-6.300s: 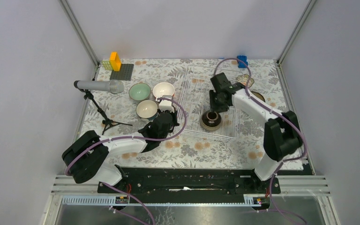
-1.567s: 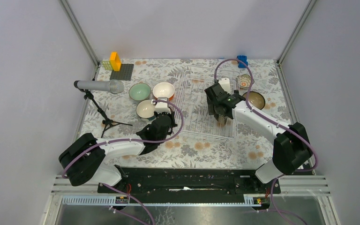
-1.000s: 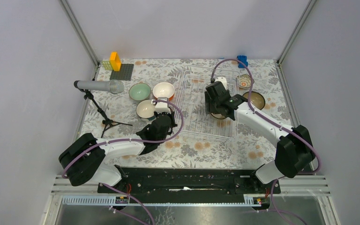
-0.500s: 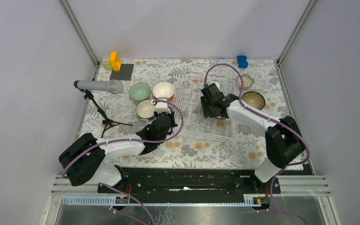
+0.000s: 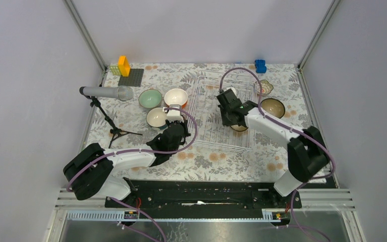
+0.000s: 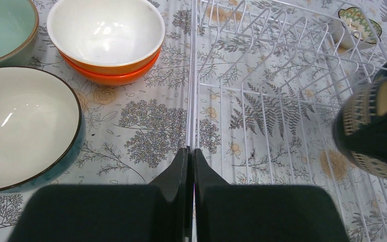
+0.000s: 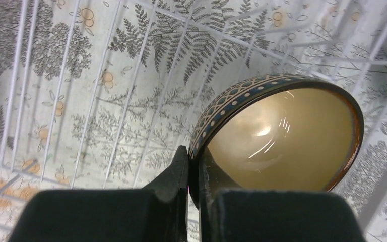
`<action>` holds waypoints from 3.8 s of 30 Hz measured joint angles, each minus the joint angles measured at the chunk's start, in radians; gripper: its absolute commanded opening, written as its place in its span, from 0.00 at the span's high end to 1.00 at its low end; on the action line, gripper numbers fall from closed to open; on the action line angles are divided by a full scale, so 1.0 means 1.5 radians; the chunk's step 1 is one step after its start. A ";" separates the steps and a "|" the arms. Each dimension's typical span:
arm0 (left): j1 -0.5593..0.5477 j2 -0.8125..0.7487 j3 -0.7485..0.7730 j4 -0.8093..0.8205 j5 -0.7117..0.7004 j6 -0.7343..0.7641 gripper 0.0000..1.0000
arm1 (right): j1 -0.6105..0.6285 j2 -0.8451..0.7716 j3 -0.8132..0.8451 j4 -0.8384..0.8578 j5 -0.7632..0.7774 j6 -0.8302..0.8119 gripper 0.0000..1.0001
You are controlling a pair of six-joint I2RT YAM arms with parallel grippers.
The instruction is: Unload the bowls from the dish rack
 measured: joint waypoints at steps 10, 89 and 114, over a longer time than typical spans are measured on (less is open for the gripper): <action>0.000 0.000 0.000 0.000 0.000 0.000 0.99 | 0.001 -0.371 -0.131 0.059 0.031 0.009 1.00; 0.001 -0.004 0.001 -0.007 -0.062 -0.011 0.71 | -0.315 -0.314 -0.186 0.132 -0.176 -0.032 0.00; 0.003 -0.172 -0.135 0.180 0.000 0.149 0.01 | -0.315 -0.631 -0.610 0.537 -0.187 -0.039 0.00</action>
